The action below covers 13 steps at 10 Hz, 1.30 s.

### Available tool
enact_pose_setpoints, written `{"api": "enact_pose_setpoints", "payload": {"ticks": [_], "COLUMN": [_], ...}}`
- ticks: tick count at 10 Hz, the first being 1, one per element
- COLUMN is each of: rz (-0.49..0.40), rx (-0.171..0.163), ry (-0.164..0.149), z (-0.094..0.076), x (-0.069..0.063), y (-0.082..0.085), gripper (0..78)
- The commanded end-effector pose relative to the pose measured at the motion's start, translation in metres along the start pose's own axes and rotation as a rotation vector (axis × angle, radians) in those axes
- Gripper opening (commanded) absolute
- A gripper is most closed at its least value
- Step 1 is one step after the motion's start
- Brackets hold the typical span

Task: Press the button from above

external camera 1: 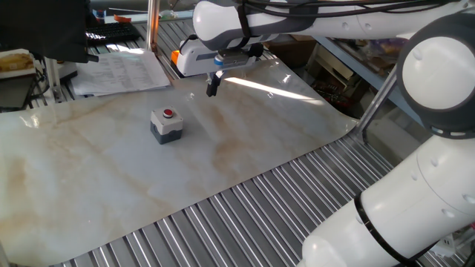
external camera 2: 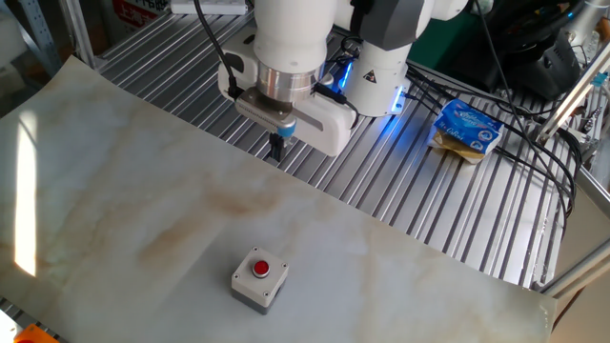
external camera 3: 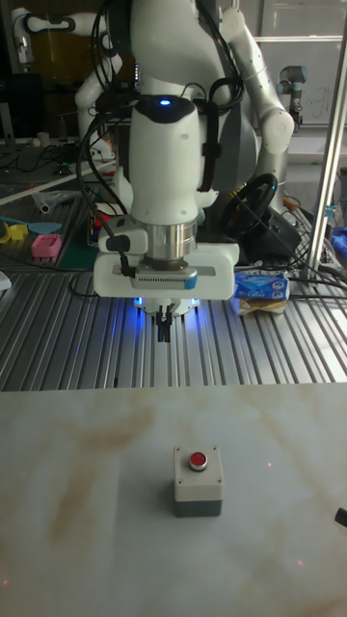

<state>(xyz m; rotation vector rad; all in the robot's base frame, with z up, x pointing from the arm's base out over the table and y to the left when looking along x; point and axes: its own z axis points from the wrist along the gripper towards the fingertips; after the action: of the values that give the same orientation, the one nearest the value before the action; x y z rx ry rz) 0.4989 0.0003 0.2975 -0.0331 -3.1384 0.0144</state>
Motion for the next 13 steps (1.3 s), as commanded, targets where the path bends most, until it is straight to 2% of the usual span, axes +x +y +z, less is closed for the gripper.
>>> {"api": "enact_pose_setpoints", "payload": {"ticks": [1, 5, 8, 10, 13], "rz": [0.009, 0.009, 0.022, 0.021, 0.016], "rx": [-0.033, -0.03, -0.031, -0.034, -0.04], "ry": [-0.003, -0.005, -0.006, -0.013, -0.019], "z": [-0.001, 0.0, 0.008, 0.024, 0.031], "x": [-0.001, -0.004, -0.016, -0.032, -0.039], "y": [0.0, 0.003, 0.012, 0.018, 0.018], "gripper": [0.0, 0.0, 0.0, 0.0, 0.0]}}
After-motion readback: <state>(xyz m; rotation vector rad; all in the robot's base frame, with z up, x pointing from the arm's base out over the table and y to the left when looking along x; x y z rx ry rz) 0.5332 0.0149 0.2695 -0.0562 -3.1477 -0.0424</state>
